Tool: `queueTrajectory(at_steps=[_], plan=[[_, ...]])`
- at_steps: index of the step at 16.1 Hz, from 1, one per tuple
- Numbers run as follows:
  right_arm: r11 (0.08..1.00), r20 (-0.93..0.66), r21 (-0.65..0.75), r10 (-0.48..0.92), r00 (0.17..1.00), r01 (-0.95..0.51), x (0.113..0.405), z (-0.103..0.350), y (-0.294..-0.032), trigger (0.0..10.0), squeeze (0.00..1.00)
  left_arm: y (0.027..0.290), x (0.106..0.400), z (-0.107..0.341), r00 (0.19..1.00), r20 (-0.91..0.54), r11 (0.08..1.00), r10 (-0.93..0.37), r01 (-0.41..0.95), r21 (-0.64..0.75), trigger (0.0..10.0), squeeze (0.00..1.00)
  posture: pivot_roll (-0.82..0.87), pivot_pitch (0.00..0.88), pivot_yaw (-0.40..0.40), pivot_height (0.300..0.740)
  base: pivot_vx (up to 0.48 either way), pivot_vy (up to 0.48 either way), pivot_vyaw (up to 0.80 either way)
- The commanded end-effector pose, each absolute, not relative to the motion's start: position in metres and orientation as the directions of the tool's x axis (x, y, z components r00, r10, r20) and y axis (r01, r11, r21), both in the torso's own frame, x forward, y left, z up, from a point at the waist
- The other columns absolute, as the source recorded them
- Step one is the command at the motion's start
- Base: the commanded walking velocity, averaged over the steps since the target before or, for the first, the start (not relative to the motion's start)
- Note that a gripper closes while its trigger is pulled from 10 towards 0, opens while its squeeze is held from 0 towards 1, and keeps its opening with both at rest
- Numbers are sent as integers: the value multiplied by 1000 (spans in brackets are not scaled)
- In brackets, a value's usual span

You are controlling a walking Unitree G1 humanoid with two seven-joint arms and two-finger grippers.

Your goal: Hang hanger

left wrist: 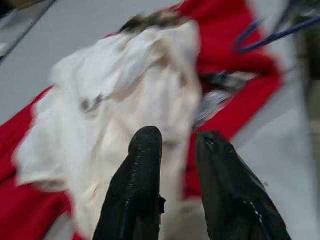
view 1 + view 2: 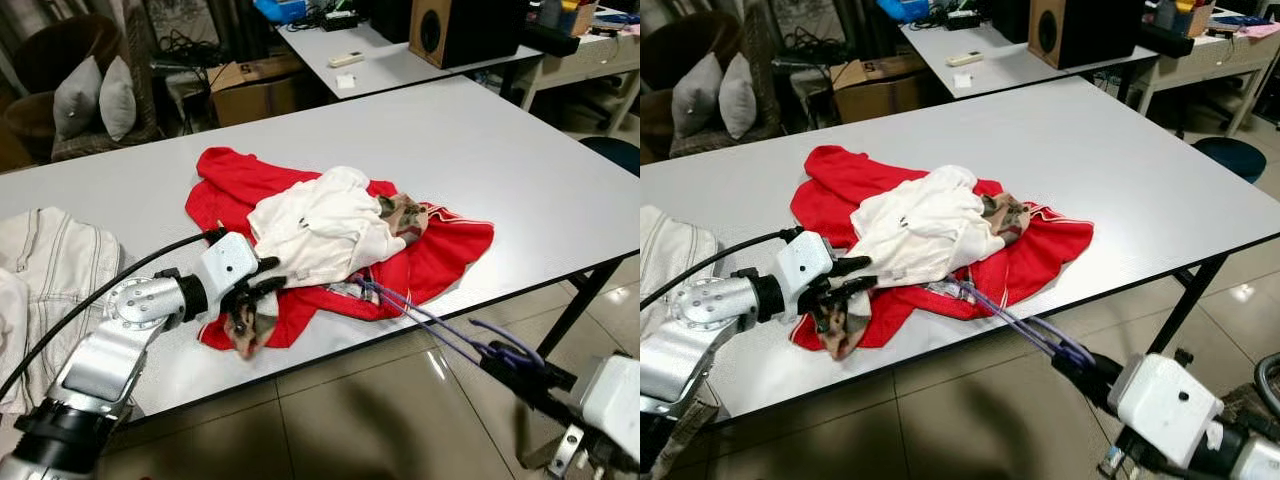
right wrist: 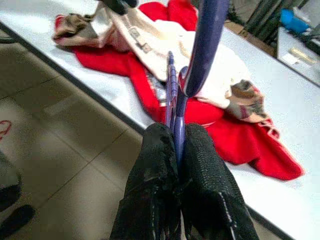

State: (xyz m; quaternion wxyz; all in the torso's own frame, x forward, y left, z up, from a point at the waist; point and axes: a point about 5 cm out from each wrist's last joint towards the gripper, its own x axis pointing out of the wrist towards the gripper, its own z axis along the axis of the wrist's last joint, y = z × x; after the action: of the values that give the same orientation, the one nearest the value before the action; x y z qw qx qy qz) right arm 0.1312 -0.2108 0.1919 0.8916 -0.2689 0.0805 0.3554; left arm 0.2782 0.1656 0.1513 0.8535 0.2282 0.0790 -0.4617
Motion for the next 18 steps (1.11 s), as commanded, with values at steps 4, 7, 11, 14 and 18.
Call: queueTrajectory(at_steps=[4,7,11,14,18], plan=[[607,-345,-399,595,726,-687,133,185,-206,10000,0,185,286,176,633,-268,562,-726,771,299,10000,1000,-48,0,111,740,0,0,0],[603,-326,-381,622,712,-701,135,180,-196,10000,0,208,297,161,690,-411,507,-596,720,474,10000,1000,-49,0,117,740,0,0,0],[599,-318,-370,636,703,-710,137,177,-190,10000,0,199,308,151,696,-363,623,-619,717,312,10000,0,-50,0,124,740,0,0,0],[601,-319,-369,635,704,-709,137,175,-187,10000,0,178,301,138,614,-337,590,-713,786,185,10000,0,-58,0,135,740,0,0,0],[609,-315,-371,628,711,-702,138,174,-186,10000,0,177,303,111,618,-463,601,-635,772,206,0,0,-67,0,137,740,0,0,0]])
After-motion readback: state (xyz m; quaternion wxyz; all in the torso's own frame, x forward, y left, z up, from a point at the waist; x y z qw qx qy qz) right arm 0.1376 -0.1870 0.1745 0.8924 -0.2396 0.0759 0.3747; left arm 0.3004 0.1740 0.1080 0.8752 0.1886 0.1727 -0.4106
